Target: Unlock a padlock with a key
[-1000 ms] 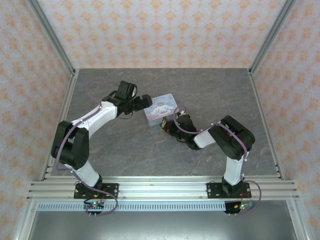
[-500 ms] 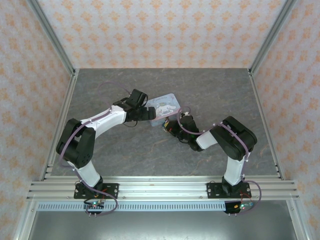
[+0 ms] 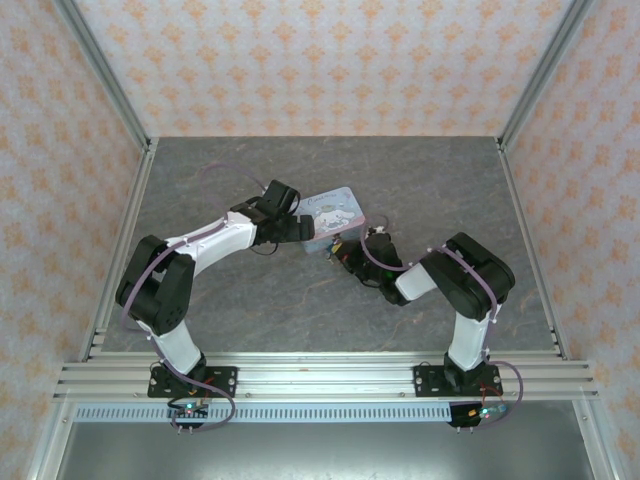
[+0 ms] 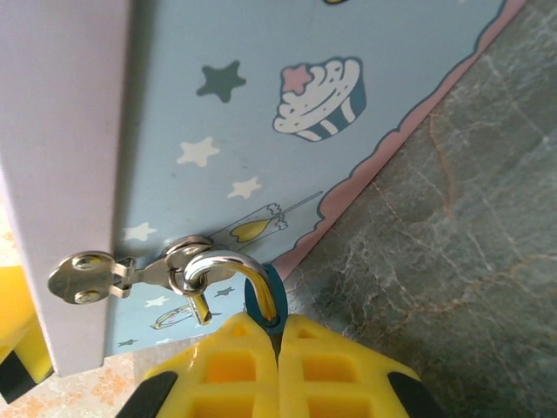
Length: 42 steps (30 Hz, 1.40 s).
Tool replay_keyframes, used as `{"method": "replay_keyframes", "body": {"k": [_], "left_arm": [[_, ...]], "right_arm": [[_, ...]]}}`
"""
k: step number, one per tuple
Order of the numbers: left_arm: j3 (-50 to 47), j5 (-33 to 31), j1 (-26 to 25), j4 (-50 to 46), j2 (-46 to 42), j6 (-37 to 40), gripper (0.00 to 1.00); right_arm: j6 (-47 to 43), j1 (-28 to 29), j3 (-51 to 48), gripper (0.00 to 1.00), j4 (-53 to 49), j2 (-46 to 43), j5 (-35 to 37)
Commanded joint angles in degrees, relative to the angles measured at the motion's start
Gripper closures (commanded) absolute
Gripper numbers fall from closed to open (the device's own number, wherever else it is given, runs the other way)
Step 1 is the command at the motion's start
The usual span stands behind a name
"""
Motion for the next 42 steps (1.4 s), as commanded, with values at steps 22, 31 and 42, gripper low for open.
{"method": "replay_keyframes", "body": {"k": [22,31,42], "left_arm": [[-1.4,-4.1,0.1,-4.2,6.2,1.2,0.08],[-1.0,-4.1,0.2,-4.6,7.0,1.1,0.09],[-0.5,-3.8,0.2,-4.9,7.5,1.0,0.1]], "right_arm": [[9.6,-4.0,-1.0,1.0,1.3,3.2,5.5],[7.9,-6.8,-1.6,1.0,-1.6,0.7,4.8],[7.7,-10.4,-0.8,1.0,-4.0,-0.4,2.6]]}}
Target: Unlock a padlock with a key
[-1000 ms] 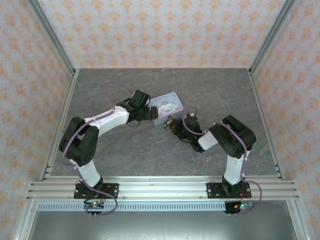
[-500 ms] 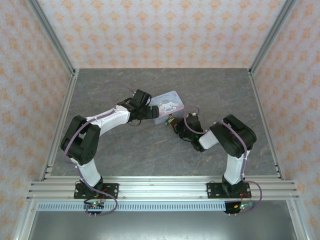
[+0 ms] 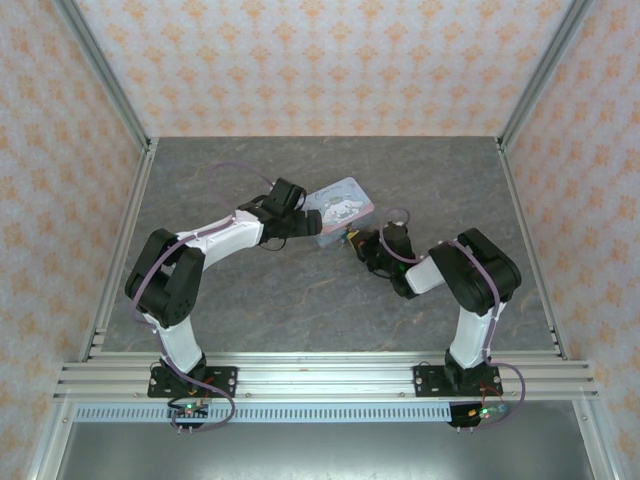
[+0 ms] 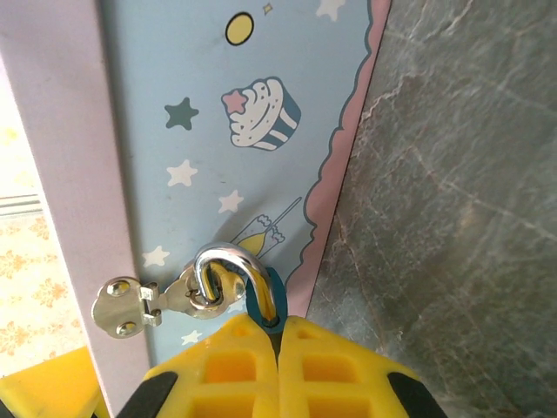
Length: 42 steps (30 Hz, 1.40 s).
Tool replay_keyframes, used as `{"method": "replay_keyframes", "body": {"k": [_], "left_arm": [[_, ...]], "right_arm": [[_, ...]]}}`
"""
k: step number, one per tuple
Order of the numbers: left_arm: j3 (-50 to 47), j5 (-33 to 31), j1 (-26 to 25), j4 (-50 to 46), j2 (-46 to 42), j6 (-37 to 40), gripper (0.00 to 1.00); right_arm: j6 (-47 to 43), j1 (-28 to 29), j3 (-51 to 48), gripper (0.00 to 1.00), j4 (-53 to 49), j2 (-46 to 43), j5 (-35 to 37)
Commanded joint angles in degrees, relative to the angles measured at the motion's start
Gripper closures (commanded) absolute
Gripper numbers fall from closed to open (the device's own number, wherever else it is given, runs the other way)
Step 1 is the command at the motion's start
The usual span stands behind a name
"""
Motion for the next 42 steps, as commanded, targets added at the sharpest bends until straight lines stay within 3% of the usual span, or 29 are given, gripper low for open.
{"method": "replay_keyframes", "body": {"k": [1,14,18,25,37,42], "left_arm": [[-2.0,-5.0,0.8,-11.0,3.8,1.2,0.1],[-1.1,-4.8,0.8,-11.6,5.0,1.7,0.11],[-1.0,-5.0,0.7,-11.8,5.3,1.7,0.11],[-0.8,-4.9,0.8,-11.6,6.2,1.6,0.13],[0.4,-4.5,0.8,-12.1,6.5,1.6,0.15],[-0.2,-3.9,0.8,-11.5,5.2,1.3,0.14]], "right_arm": [[-0.5,-2.8,-0.6,1.0,-7.2,-0.7,4.0],[-14.7,-4.0,9.7,1.0,-35.8,-3.1,1.4],[-13.3,-4.6,8.4,1.0,-31.3,-2.3,0.9],[-6.1,-8.2,5.3,1.0,-13.9,2.1,-4.5],[-0.2,-12.1,9.1,1.0,-10.1,3.7,-9.8],[-2.4,-12.1,8.5,1.0,-12.4,3.7,-10.7]]}}
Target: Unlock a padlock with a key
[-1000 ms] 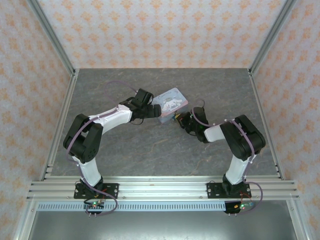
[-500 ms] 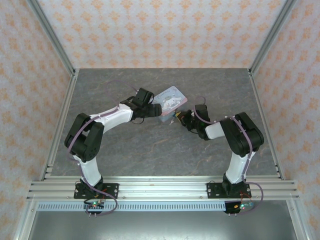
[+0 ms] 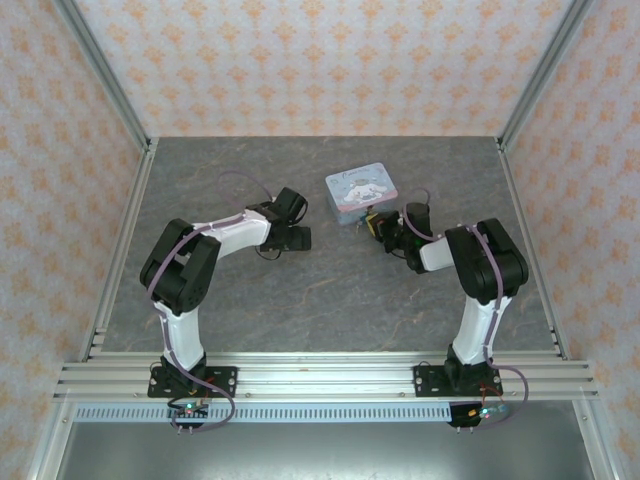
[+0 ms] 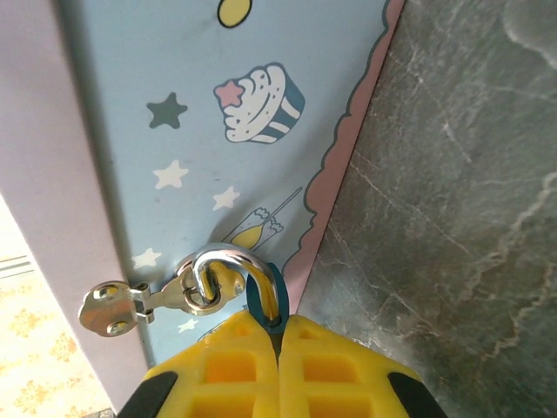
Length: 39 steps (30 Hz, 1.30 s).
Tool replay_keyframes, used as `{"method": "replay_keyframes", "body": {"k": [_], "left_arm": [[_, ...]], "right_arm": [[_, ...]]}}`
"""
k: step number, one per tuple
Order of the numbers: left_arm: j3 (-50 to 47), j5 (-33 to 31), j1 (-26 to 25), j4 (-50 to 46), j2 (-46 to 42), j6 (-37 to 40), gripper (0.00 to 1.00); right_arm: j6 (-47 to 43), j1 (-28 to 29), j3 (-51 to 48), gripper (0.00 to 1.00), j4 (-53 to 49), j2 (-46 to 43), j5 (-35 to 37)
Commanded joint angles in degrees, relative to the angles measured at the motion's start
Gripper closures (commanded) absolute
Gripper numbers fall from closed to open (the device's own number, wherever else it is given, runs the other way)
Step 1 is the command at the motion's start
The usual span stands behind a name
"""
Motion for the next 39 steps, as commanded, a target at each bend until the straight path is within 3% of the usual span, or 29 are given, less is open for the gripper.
{"method": "replay_keyframes", "body": {"k": [1,10,19,31,39], "left_arm": [[-0.9,-0.6,0.4,-3.3,-1.7,0.1,0.14],[7.9,-0.2,0.3,-6.6,-5.6,0.8,0.08],[18.5,-0.3,-1.3,-9.3,-2.3,1.9,0.07],[25.0,-11.3,-7.3,-14.2,6.6,6.9,0.07],[23.2,-14.1,-8.1,-14.4,7.8,7.9,0.07]], "right_arm": [[-0.6,0.1,-0.9,1.0,-2.8,0.7,-0.7],[-8.3,0.8,-3.6,1.0,-9.0,-4.1,-4.9],[-12.9,3.2,-7.8,1.0,-14.0,-9.6,-5.6],[-12.1,3.3,-11.5,1.0,-10.9,-9.2,-5.2],[-12.1,3.1,-10.7,1.0,-10.8,-9.9,-5.2]]}}
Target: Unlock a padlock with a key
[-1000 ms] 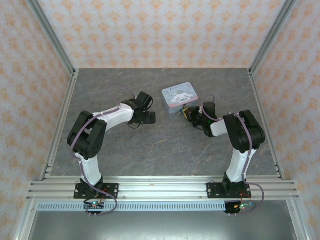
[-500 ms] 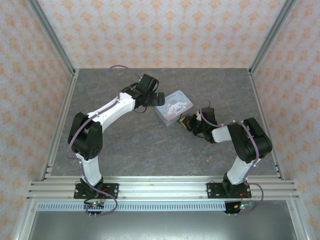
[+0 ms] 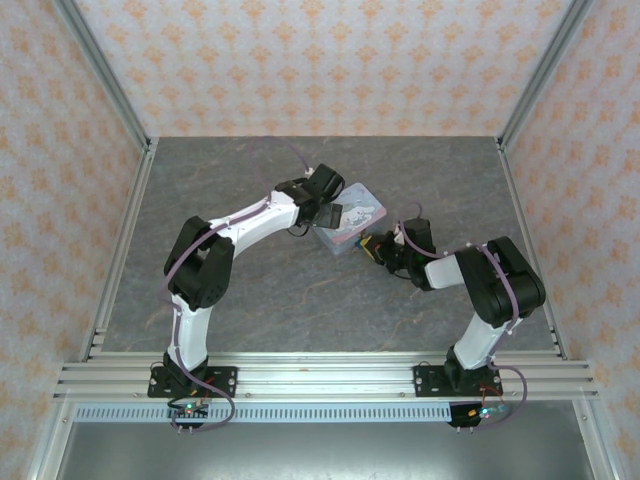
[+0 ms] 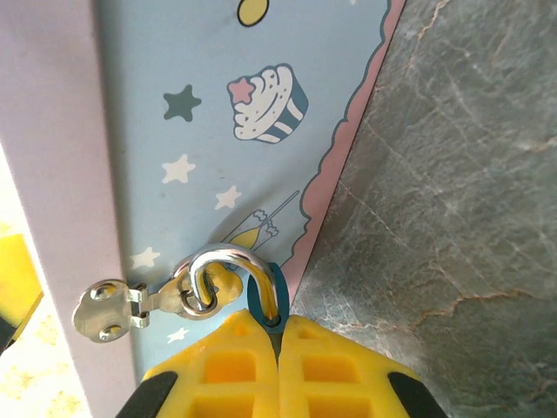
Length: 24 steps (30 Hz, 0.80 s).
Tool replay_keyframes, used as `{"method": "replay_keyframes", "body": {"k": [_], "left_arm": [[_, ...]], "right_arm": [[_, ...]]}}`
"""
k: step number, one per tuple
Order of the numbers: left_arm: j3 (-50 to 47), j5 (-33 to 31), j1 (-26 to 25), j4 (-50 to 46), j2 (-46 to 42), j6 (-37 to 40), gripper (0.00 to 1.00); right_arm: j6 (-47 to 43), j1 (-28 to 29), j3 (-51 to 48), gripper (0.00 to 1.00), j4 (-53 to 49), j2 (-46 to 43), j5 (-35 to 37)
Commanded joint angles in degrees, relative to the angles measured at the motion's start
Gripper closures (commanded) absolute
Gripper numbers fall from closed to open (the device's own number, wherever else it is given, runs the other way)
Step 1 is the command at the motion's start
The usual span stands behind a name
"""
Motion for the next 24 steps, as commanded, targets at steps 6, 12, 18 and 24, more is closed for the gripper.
{"method": "replay_keyframes", "body": {"k": [6,12,18,24], "left_arm": [[-0.8,-6.2,-0.8,-5.5,3.0,3.1,0.09],[-2.3,-6.4,-1.0,-6.0,4.9,3.9,0.12],[-3.6,-5.9,-1.0,-5.7,6.1,4.1,0.14],[-3.9,-5.7,-1.0,-5.9,7.1,4.5,0.17]], "right_arm": [[1.2,-0.7,-0.9,1.0,-3.0,0.3,0.7],[7.0,-2.1,-0.5,1.0,3.1,2.8,0.0],[10.8,-2.3,1.3,1.0,5.6,4.9,-1.2],[6.9,-2.5,3.6,1.0,-4.4,2.5,-0.7]]}}
